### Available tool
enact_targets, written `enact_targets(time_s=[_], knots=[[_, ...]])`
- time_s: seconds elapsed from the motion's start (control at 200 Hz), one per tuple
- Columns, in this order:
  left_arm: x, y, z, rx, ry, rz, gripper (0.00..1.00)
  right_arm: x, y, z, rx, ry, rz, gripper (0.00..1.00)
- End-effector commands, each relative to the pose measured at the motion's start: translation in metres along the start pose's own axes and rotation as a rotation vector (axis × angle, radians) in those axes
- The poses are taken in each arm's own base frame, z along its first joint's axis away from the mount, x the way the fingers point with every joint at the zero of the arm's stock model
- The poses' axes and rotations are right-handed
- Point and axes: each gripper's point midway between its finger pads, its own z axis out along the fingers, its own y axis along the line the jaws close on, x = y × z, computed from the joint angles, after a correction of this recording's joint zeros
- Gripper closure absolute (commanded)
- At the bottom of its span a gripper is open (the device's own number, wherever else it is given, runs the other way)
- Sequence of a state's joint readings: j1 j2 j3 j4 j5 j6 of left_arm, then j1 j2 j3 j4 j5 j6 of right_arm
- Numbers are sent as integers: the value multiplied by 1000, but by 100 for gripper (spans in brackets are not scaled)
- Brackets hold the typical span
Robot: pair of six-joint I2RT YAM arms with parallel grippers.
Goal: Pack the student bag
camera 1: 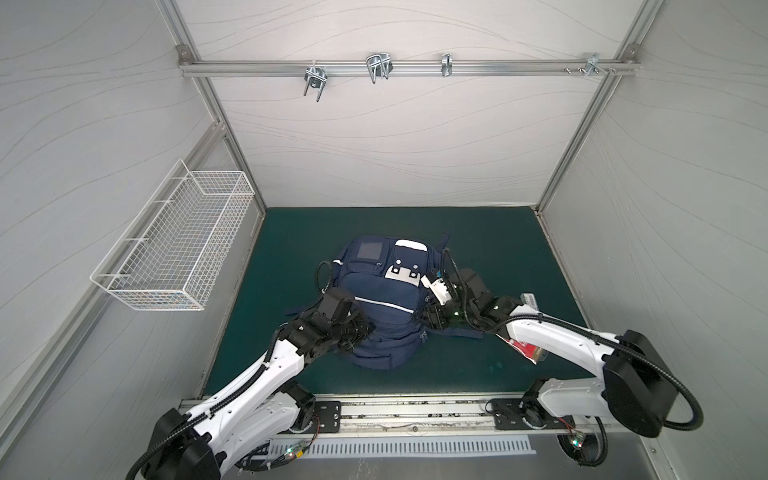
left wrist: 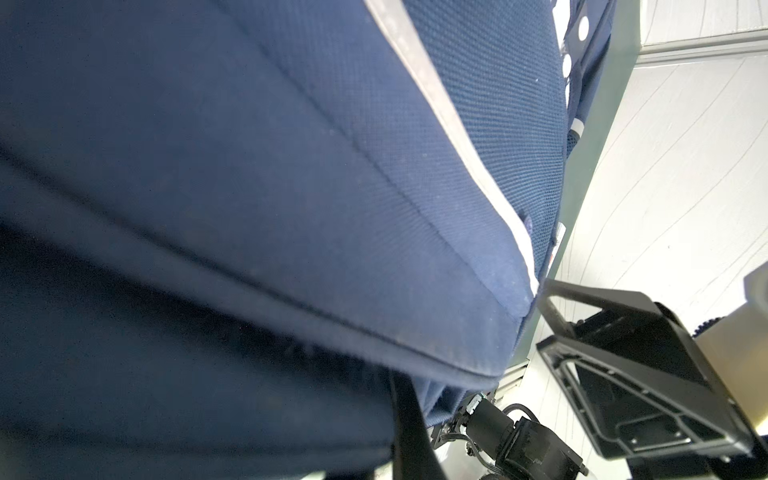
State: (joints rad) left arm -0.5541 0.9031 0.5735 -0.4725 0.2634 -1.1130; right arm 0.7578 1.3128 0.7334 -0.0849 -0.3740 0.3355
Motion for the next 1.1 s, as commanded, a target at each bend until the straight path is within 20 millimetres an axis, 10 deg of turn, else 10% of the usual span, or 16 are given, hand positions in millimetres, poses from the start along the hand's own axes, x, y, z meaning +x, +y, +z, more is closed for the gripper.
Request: enact_targets(time_s=[0.0, 0.79, 1.095], knots=[[-12, -34, -14, 97, -43, 41, 100, -3, -5, 6, -51, 22, -10, 55], [-12, -32, -8, 84, -27, 39, 100, -30, 8, -8, -214, -88, -39, 18], [-13, -34, -11, 84, -34, 39, 100, -30, 3, 20, -297, -16, 26, 18]])
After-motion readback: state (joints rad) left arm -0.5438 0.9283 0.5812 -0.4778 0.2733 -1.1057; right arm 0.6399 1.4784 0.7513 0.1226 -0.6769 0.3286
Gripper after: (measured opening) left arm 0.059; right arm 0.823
